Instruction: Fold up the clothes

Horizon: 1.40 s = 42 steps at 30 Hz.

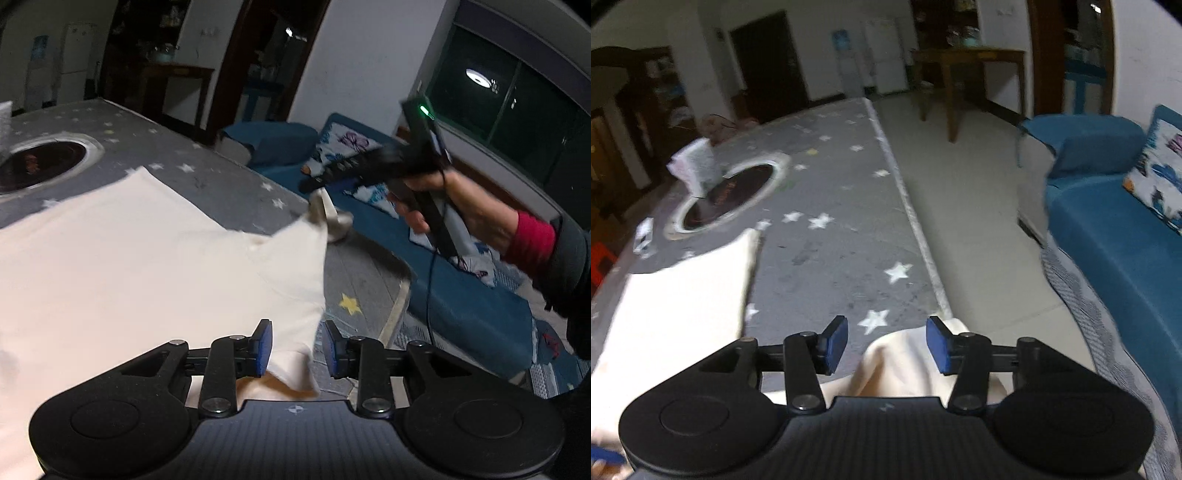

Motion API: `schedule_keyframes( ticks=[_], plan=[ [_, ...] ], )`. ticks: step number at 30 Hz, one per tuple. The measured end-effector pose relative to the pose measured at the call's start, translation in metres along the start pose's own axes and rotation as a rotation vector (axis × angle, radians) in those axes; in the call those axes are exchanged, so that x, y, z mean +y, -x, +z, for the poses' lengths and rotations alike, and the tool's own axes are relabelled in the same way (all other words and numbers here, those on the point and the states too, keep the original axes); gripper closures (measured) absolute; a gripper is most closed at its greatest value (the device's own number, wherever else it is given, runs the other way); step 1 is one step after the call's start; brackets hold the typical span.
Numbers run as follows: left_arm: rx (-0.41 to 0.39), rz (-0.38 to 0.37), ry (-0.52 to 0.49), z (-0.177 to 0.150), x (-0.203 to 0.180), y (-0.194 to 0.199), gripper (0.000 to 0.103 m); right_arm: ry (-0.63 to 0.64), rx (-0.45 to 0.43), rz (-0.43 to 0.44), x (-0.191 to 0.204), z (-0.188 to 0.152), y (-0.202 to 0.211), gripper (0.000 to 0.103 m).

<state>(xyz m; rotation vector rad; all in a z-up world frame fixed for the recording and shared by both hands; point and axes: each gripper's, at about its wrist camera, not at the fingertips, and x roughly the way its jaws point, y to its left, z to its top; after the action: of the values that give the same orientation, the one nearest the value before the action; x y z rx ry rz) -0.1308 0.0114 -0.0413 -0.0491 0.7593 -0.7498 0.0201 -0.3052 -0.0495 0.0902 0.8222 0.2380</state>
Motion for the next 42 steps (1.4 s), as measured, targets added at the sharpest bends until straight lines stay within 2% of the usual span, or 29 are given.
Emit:
schedule_keyframes(
  ticks=[3, 5, 7, 10, 18, 19, 24, 25, 28, 31, 33, 38, 42],
  plan=[
    [0.018, -0.018, 0.004, -0.006, -0.002, -0.006, 0.071, 0.026, 0.023, -0.014, 0.005, 0.000, -0.006, 0.094],
    [0.034, -0.026, 0.006, -0.010, -0.002, -0.009, 0.071, 0.044, 0.038, -0.024, 0.009, 0.000, -0.010, 0.095],
    [0.052, -0.031, 0.007, -0.014, -0.002, -0.012, 0.071, 0.071, 0.005, -0.013, 0.016, 0.004, -0.003, 0.096],
    [0.067, -0.035, 0.011, -0.019, -0.003, -0.014, 0.071, 0.081, -0.073, 0.023, 0.021, 0.009, 0.012, 0.096],
    [0.070, -0.061, 0.004, -0.022, -0.003, -0.011, 0.071, -0.027, -0.041, -0.090, -0.024, -0.022, 0.020, 0.094],
    [0.072, -0.064, -0.002, -0.022, -0.003, -0.011, 0.071, -0.041, -0.037, -0.104, -0.030, -0.026, 0.021, 0.089],
    [0.090, -0.086, -0.019, -0.021, -0.004, -0.011, 0.070, -0.108, -0.016, -0.174, -0.058, -0.046, 0.026, 0.084],
    [0.093, -0.090, -0.017, -0.020, -0.003, -0.011, 0.070, -0.120, -0.019, -0.180, -0.063, -0.048, 0.028, 0.080],
    [0.105, -0.097, -0.003, -0.013, 0.000, -0.013, 0.070, -0.139, -0.056, -0.145, -0.069, -0.042, 0.039, 0.076],
    [0.076, -0.090, -0.001, -0.003, -0.003, -0.013, 0.068, -0.178, -0.068, -0.080, -0.071, -0.029, 0.034, 0.074],
    [0.054, -0.080, 0.001, 0.002, -0.005, -0.015, 0.061, -0.210, -0.052, -0.047, -0.071, -0.016, 0.021, 0.068],
    [0.023, -0.046, -0.012, 0.013, -0.013, -0.028, 0.058, -0.263, 0.028, -0.003, -0.067, 0.001, -0.012, 0.067],
    [0.025, -0.041, -0.026, 0.019, -0.020, -0.042, 0.058, -0.199, 0.103, -0.044, -0.046, 0.006, -0.032, 0.071]
  ],
)
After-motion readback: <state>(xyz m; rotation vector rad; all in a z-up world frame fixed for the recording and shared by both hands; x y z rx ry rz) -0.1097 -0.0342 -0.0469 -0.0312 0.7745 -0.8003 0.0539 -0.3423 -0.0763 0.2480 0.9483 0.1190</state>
